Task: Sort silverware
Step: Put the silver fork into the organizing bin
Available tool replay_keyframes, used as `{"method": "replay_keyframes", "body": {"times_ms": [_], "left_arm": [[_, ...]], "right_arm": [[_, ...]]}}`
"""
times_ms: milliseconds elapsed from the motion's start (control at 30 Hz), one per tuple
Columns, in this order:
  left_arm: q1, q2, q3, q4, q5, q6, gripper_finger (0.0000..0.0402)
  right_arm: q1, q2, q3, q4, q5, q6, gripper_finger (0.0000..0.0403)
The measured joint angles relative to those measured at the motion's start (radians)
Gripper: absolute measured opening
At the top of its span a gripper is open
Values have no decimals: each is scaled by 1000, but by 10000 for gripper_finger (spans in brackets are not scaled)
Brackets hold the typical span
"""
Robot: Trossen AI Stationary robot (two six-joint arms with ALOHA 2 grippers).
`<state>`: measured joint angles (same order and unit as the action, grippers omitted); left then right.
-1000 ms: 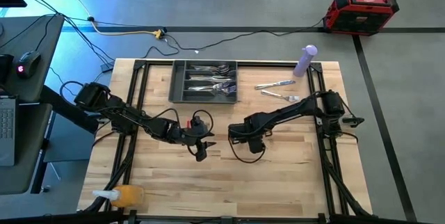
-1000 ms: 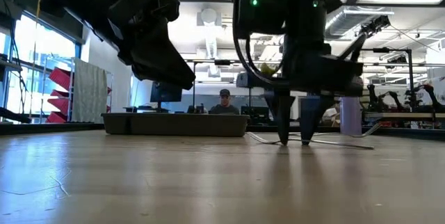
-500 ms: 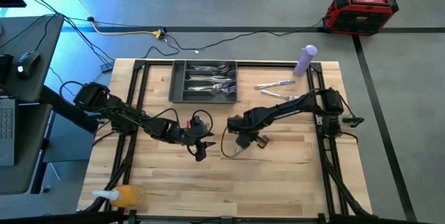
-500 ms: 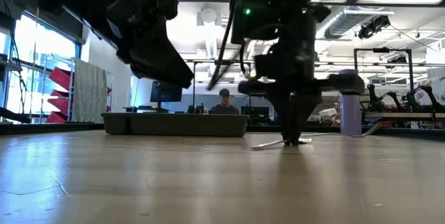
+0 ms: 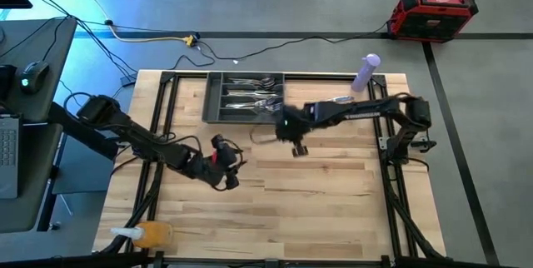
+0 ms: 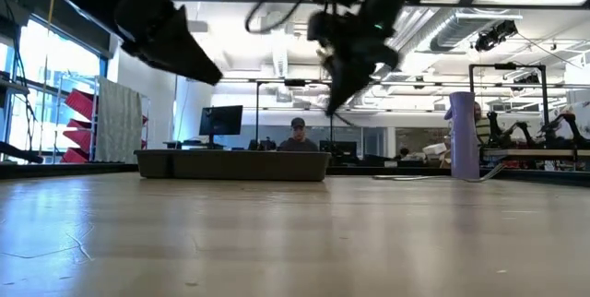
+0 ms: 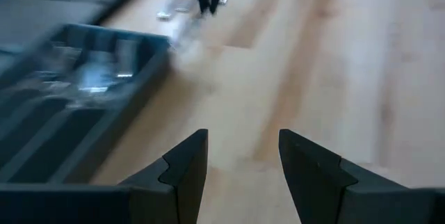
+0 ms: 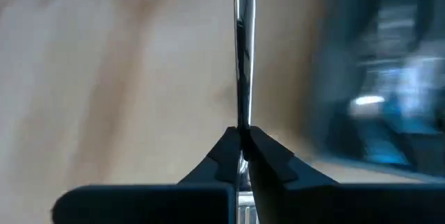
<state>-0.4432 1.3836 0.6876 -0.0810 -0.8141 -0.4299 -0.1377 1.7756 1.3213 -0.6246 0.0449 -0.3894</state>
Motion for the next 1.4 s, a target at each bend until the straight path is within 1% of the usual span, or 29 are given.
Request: {"method": "replay_keyframes", "body": {"times_ms": [100, 167, 200, 300, 367, 467, 567, 667, 767, 867, 933, 967, 1033, 1067, 1133, 1233, 1300, 1400], "left_arm": [[-32, -13, 0, -45, -155, -29, 158], [-40, -14, 0, -50, -213, -26, 158], [-42, -14, 0, -53, -225, -17, 158], [-36, -15, 0, -52, -227, -13, 158], [-34, -15, 0, -53, -223, -14, 158], [-33, -15, 0, -57, -219, -14, 158], [-38, -15, 0, -57, -215, -14, 158], [-39, -15, 0, -57, -193, -14, 158], [-42, -14, 0, -58, -172, -25, 158], [-43, -14, 0, -67, -159, -46, 158], [-45, -14, 0, -69, -153, -66, 158], [-47, -14, 0, -76, -150, -76, 158], [-54, -14, 0, -86, -146, -92, 158], [-58, -14, 0, -90, -146, -97, 158], [-71, -14, 0, -92, -147, -114, 158], [-88, -9, 0, -91, -171, -134, 158], [-101, -5, 0, -104, -184, -142, 158], [-113, 7, 0, -112, -195, -146, 158]], "right_arm": [[-52, 25, 84, 63, 29, 3, 0], [-85, 73, 164, 101, 31, -30, 0], [-102, 105, 209, 101, 29, -40, 0], [-144, 239, 355, 33, 7, -43, 0], [-166, 336, 456, -38, -18, -31, 0], [-192, 468, 607, -143, -24, -34, 0], [-211, 575, 734, -222, -24, -36, 0], [-225, 656, 825, -265, -27, -37, 1], [-231, 692, 889, -269, -28, -45, 17], [-229, 694, 927, -269, -5, -55, 56], [-229, 692, 962, -307, 23, -52, 85], [-229, 692, 990, -343, 13, -55, 98], [-229, 681, 1036, -410, -55, -57, 119], [-229, 643, 1005, -408, -92, -56, 126], [-229, 566, 941, -463, -153, -65, 131], [-219, 430, 806, -553, -169, -79, 126], [-218, 313, 668, -566, -198, -81, 117], [-254, 102, 395, -508, -309, -18, 102]]}}
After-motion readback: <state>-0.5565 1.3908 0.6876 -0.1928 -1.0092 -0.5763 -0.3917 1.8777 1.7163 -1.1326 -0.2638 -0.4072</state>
